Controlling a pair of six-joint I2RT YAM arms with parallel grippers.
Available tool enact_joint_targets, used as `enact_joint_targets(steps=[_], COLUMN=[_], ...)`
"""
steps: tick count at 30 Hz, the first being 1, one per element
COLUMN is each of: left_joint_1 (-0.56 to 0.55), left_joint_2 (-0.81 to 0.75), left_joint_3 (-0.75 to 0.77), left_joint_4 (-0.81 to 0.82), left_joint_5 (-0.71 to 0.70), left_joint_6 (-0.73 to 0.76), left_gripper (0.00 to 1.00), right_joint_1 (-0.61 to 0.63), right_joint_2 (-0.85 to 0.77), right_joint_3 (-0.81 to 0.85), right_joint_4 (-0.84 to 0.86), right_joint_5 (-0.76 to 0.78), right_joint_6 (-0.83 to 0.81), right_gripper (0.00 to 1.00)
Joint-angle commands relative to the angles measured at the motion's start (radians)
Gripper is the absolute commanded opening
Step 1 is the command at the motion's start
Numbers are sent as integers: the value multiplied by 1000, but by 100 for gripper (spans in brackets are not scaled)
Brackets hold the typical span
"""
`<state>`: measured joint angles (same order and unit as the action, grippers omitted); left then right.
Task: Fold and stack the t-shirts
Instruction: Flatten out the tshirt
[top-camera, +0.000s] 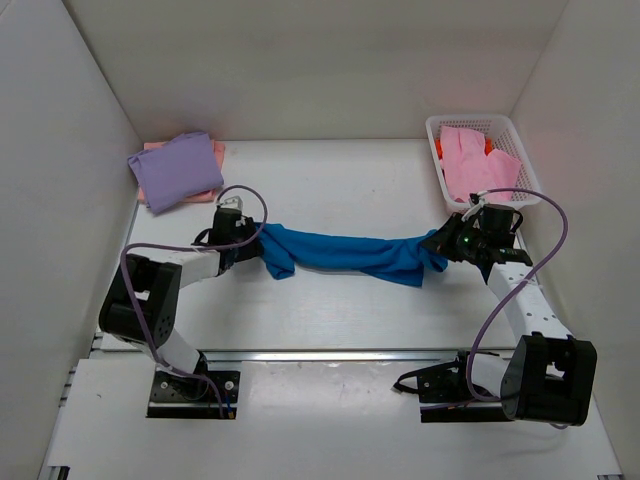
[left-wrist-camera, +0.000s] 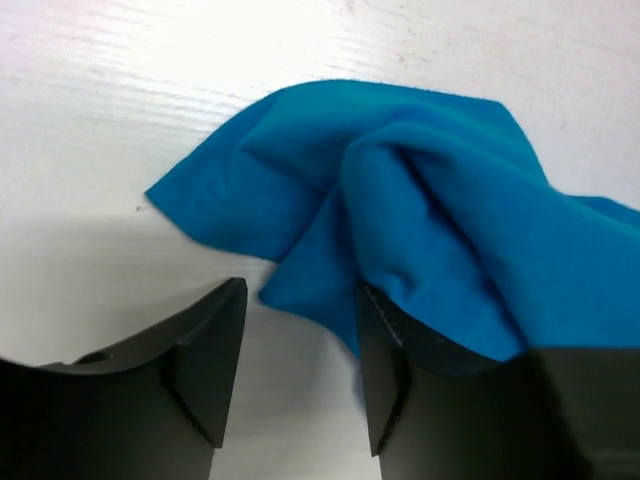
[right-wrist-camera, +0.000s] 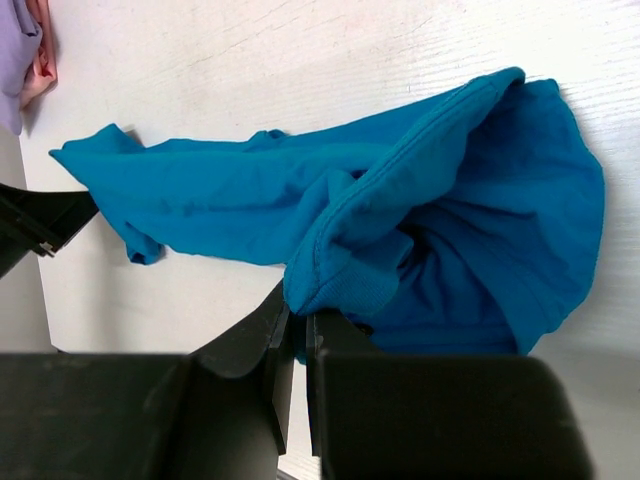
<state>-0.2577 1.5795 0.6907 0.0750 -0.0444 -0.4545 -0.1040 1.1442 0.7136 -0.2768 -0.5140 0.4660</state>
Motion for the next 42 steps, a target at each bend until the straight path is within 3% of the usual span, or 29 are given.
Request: enact_joint_targets(steps=[1,3,5,6,10,15,22,25,29,34,39,42], left_joint_1=[-8,-11,-6,-3,12,17,86,74,55,2,-18,-60], left_joint_2=[30,31,17,5,-64,-375,-578,-699,-800,-829,-908,-874], left_joint_3=[59,62,46,38,76,295,621,621,628,704,672,681], left_joint_4=[-37,-35,-26,-20,-120,-241,-380,-342,-326,-389,-357,-357], left_joint_5=[44,40,40,40,103,72,17,-81,-184,-262,-331,-367], left_joint_6=[0,-1,-6,-15,-16,-32,25,33,65,135,142,189], left_gripper=[53,38,9,0,0,0,0,0,0,0,0,0], right_joint_1=[10,6,1,0,1,-25,-161,-186,-129,-94,-10,38], right_joint_2=[-6,-12,-17,-18,-18,-9,-246,-389,-428,-458,-520,-514], right_joint_3=[18,17,8,10,18,163,285,270,339,408,458,503], right_joint_4=[30,30,27,27,25,-65,-50,13,-53,-111,-110,-114], right_joint_5=[-14,-14,-12,-18,-17,-27,2,32,94,161,299,327], right_joint_6=[10,5,8,5,2,-47,8,33,-15,-30,-53,-70], right_gripper=[0,0,0,0,0,0,0,0,0,0,0,0])
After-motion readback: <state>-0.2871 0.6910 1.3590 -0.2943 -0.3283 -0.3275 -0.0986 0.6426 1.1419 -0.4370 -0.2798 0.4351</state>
